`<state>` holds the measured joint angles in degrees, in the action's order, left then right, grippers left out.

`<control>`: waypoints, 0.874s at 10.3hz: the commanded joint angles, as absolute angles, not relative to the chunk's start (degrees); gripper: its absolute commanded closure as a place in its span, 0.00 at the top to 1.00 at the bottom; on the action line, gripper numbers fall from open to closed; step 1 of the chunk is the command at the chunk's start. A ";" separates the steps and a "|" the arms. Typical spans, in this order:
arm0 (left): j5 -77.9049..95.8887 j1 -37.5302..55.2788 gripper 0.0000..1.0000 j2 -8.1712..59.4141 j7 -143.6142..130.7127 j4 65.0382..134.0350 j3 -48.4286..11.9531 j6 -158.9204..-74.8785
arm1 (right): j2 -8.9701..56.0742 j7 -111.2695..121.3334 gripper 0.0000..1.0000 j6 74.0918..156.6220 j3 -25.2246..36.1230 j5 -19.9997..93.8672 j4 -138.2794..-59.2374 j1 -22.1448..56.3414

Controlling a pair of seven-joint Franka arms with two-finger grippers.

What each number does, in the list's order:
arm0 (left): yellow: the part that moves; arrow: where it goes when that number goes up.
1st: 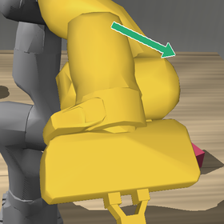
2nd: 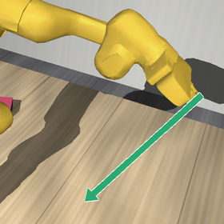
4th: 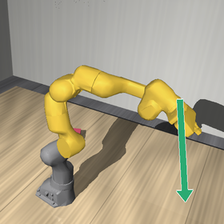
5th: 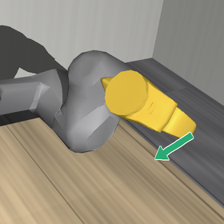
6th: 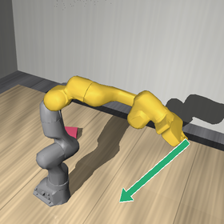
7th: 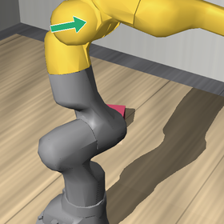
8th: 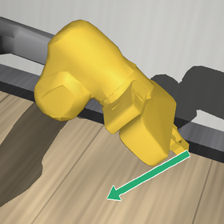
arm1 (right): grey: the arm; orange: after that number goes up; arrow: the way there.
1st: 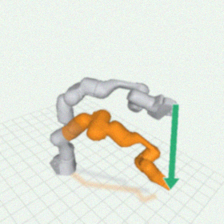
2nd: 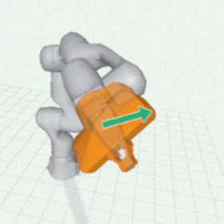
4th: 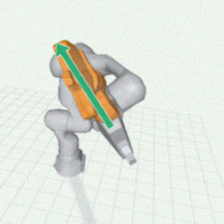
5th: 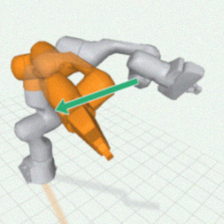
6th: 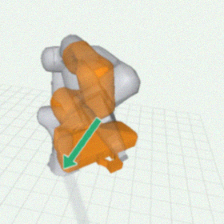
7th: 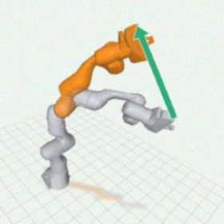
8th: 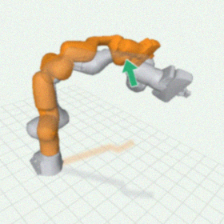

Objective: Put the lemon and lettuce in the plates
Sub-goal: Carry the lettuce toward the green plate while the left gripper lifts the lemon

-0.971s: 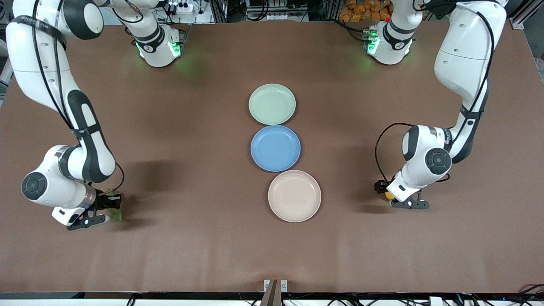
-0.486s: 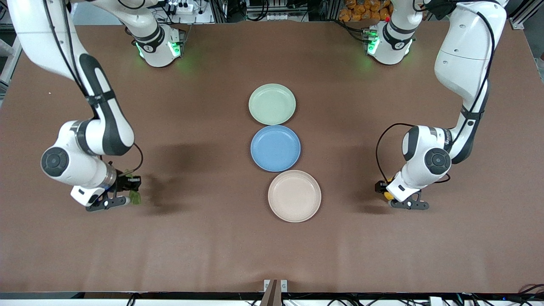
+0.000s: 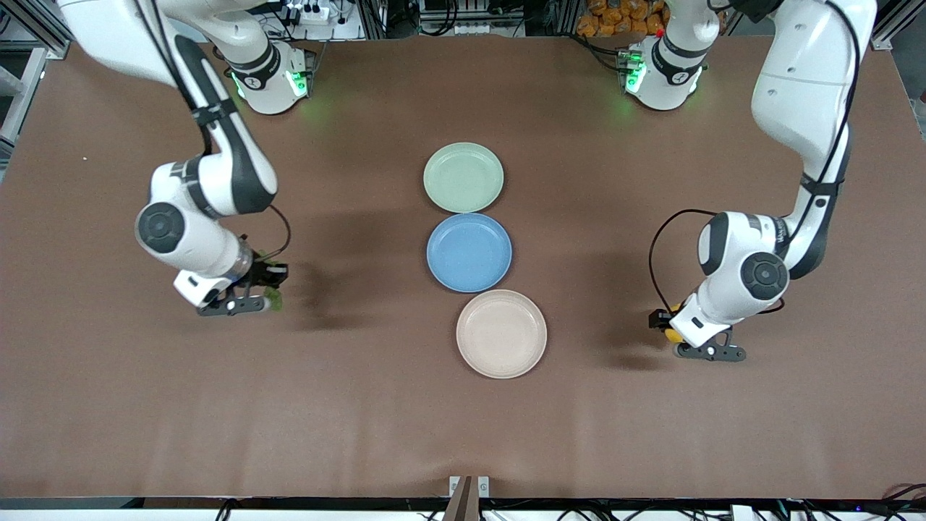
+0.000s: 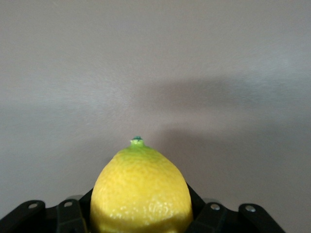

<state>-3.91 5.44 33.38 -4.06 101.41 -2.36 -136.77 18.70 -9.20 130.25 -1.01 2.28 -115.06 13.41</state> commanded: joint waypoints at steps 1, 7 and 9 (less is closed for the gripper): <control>-5.19 5.45 0.24 25.34 -3.25 102.75 -2.46 -129.49 | 15.64 -19.46 0.00 129.03 -1.75 3.16 -117.25 19.05; -4.31 5.71 0.21 18.02 -3.43 100.46 -2.90 -119.62 | 16.79 -37.41 0.00 128.85 -1.85 3.16 -115.93 31.00; -4.39 5.71 0.20 18.02 -3.86 99.41 -4.47 -119.71 | 17.14 -43.99 0.00 128.85 -1.93 3.25 -115.93 34.78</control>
